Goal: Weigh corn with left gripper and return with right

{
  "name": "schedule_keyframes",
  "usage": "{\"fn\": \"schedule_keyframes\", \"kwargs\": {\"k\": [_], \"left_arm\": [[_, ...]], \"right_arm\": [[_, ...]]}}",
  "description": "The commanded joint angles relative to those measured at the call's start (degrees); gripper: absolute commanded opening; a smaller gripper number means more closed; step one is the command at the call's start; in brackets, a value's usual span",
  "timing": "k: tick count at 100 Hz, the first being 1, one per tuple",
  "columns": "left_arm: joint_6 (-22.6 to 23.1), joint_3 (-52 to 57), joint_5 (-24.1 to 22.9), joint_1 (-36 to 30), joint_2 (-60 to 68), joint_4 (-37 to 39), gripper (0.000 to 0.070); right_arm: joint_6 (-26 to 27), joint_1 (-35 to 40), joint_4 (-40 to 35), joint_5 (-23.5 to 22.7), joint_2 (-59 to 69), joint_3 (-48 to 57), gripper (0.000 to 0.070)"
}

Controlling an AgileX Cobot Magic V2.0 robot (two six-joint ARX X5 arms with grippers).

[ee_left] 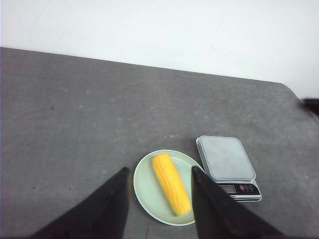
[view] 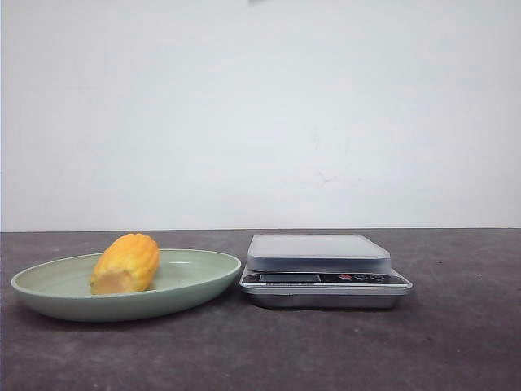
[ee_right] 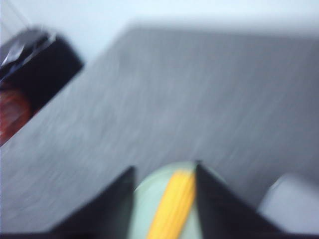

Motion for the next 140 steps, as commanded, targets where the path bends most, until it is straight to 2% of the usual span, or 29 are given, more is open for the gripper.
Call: {"fn": "schedule_keyframes", "kwargs": {"k": [1, 22, 46, 59, 71, 140], "left_arm": [[0.15, 0.87, -0.44, -0.39, 0.57, -1.77, 0.0187], [0.09, 0.87, -0.74, -0.39, 0.57, -1.66, 0.0187], [-0.11, 0.87, -0.68, -0.39, 0.57, -1.31, 0.0188], [-0.09, 0.90, -0.68, -0.39, 0.57, -1.29, 0.0188], [-0.09, 0.90, -0.68, -0.39, 0.57, -1.29, 0.0188], [-0.09, 0.90, -0.68, -0.39, 0.57, -1.31, 0.0188]], "right_arm": [[-11.91, 1.79, -2.16, 1.95, -3.15, 0.83, 0.0000], [-14.05, 4.44, -9.03, 9.66, -14.12, 0.68, 0.0000], [-15.15, 4.68, -8.96, 13.25, -20.70, 0.61, 0.0000], [-14.49, 4.68, -9.31, 13.35, -21.59, 0.61, 0.0000], [-11.28, 4.68, -11.63, 12.68, -21.53, 0.61, 0.0000], [-10.99, 4.42, -11.91, 13.46, -21.51, 0.57, 0.0001]]}}
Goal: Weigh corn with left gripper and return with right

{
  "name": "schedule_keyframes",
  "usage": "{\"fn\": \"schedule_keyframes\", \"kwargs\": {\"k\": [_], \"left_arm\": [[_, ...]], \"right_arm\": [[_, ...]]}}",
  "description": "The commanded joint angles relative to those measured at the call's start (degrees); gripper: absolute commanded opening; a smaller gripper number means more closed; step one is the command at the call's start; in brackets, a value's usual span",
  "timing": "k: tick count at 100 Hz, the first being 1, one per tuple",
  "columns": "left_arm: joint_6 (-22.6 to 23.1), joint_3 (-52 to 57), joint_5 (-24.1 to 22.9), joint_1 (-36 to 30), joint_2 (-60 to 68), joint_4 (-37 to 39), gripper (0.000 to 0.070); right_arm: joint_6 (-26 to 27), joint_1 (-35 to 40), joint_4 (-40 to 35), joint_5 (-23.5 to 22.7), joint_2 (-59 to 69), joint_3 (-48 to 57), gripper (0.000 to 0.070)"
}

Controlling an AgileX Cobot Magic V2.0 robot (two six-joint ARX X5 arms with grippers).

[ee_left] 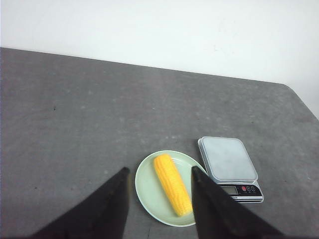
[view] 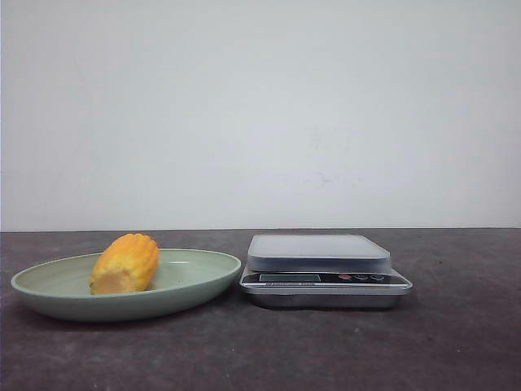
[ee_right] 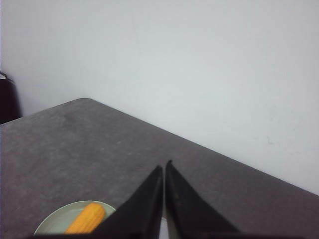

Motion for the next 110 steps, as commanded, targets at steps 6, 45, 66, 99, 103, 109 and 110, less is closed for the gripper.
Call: {"fn": "schedule_keyframes", "kwargs": {"k": [6, 45, 66, 99, 103, 109, 110], "left_arm": [[-0.07, 0.90, -0.33, -0.39, 0.57, -1.31, 0.0188], [-0.07, 0.90, -0.33, -0.39, 0.57, -1.31, 0.0188], [-0.07, 0.90, -0.33, -0.39, 0.57, -1.31, 0.0188], [-0.07, 0.92, -0.33, -0.39, 0.57, -1.31, 0.0188], [-0.07, 0.92, -0.33, -0.39, 0.57, -1.31, 0.0188], [-0.07, 0.92, -0.33, -0.39, 0.57, -1.31, 0.0189], [-0.07, 0.92, -0.33, -0.39, 0.57, -1.31, 0.0189]], "right_arm": [[1.42, -0.70, -3.61, 2.95, -0.26, 0.68, 0.0001], [2.25, -26.97, -6.29, -10.60, -15.39, -20.48, 0.0000], [2.36, -40.87, 14.99, -17.55, -34.14, -48.70, 0.0000], [5.40, -46.12, 18.95, -24.79, -43.63, -67.95, 0.0000], [5.40, -46.12, 20.20, -25.70, -43.63, -69.22, 0.0000], [5.88, -46.12, 22.08, -27.32, -43.63, -71.04, 0.0000], [6.10, -46.14, 22.36, -27.65, -43.63, -71.30, 0.0000]]}}
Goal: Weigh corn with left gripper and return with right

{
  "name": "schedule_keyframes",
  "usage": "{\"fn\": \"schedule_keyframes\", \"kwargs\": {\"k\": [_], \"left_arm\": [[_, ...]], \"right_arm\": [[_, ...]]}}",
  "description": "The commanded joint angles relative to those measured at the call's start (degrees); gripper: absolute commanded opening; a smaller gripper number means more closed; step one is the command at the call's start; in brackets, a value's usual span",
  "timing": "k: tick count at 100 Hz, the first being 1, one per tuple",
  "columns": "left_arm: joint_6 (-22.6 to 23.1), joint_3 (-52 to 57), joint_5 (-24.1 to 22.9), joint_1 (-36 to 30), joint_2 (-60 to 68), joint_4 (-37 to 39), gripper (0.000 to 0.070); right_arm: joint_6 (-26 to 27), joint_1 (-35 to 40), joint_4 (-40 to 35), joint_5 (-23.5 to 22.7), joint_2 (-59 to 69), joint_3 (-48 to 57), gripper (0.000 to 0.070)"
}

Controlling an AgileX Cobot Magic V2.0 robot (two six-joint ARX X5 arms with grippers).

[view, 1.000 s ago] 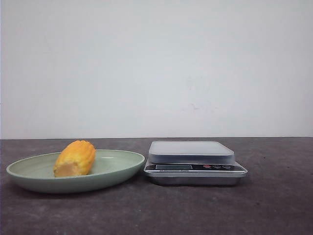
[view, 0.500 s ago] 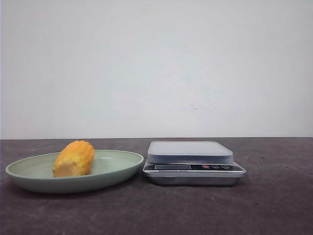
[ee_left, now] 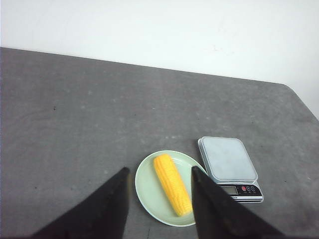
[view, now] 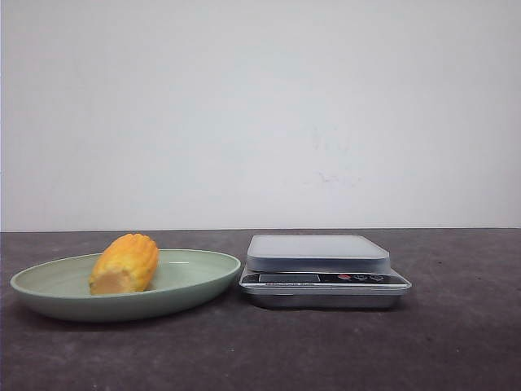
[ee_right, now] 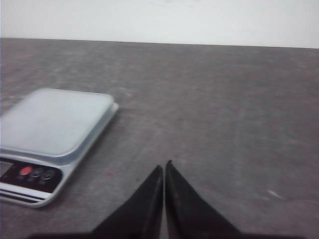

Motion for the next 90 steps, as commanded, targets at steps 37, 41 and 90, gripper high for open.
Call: {"fn": "schedule_keyframes", "kwargs": {"k": [37, 41, 90], "left_arm": [[-0.07, 1.01, -0.28, -0.39, 0.55, -1.31, 0.0188], [-0.07, 1.01, -0.28, -0.39, 0.55, -1.31, 0.0188], [-0.07, 1.01, -0.31, -0.39, 0.55, -1.31, 0.0188]], "right_arm": [[2.58, -0.85, 3.28, -3.87, -0.13, -2.36, 0.0000], [2.58, -0.85, 3.61, -5.09, -0.15, -2.36, 0.0000], [2.58, -0.92, 3.80, -5.86, -0.15, -2.36, 0.0000]]}}
